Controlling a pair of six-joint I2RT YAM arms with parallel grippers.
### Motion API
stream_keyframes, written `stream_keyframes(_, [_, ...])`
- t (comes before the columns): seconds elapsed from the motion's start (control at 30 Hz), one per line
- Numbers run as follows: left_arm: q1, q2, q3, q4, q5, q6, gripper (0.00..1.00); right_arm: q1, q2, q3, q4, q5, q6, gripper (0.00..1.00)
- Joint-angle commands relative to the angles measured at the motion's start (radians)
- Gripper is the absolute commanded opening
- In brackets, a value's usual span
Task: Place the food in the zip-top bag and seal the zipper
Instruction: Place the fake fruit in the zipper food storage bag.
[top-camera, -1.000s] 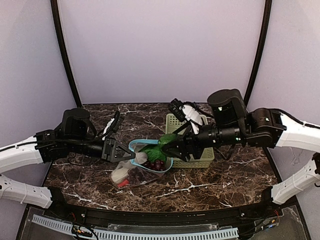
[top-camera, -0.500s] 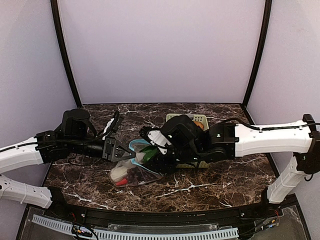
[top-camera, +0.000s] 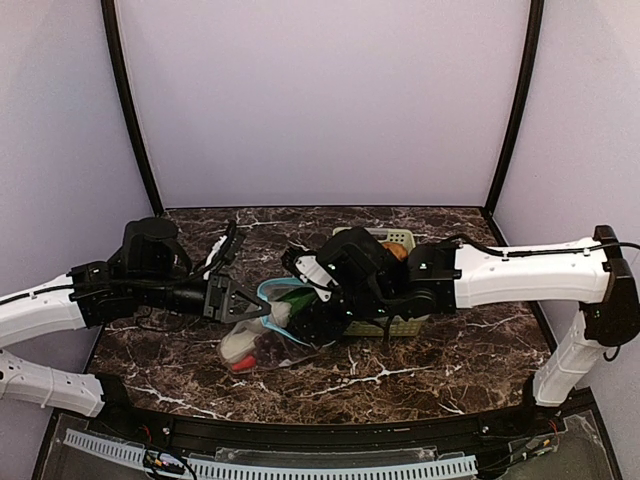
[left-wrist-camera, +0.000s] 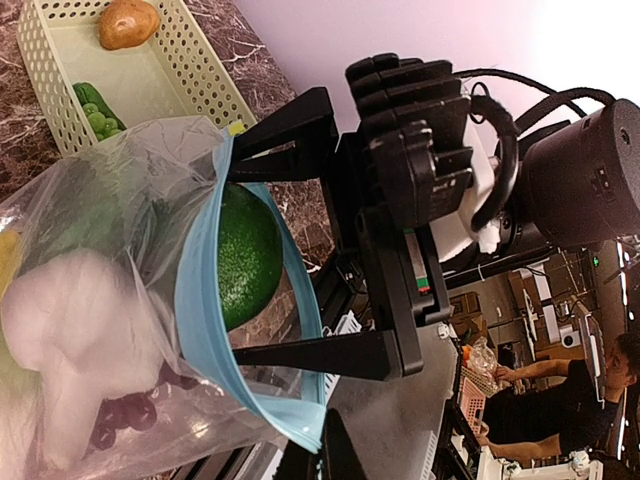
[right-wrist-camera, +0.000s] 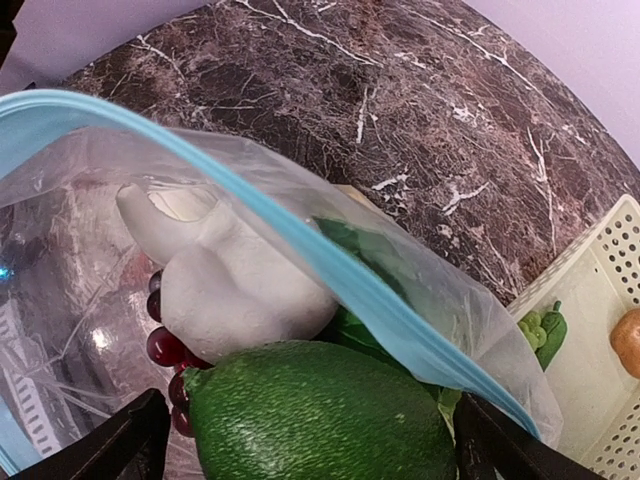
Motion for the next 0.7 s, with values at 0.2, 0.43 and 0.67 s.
stream_keyframes(0.2, [-0.008, -0.055, -0.014, 0.009, -0.01, 0.004, 0.01, -0.005, -0.044, 0.028, 0.016, -0.042, 0.021, 0.99])
stream_keyframes(0.43, [-0.006, -0.06, -0.013, 0.006, -0.015, 0.002, 0.01, -0.004, -0.107, 0.009, 0.035, -0.057, 0.034, 0.99])
stream_keyframes(0.67, [-0.006, -0.061, -0.013, 0.002, -0.018, 0.0, 0.01, -0.004, -0.162, -0.006, 0.044, -0.07, 0.048, 0.99])
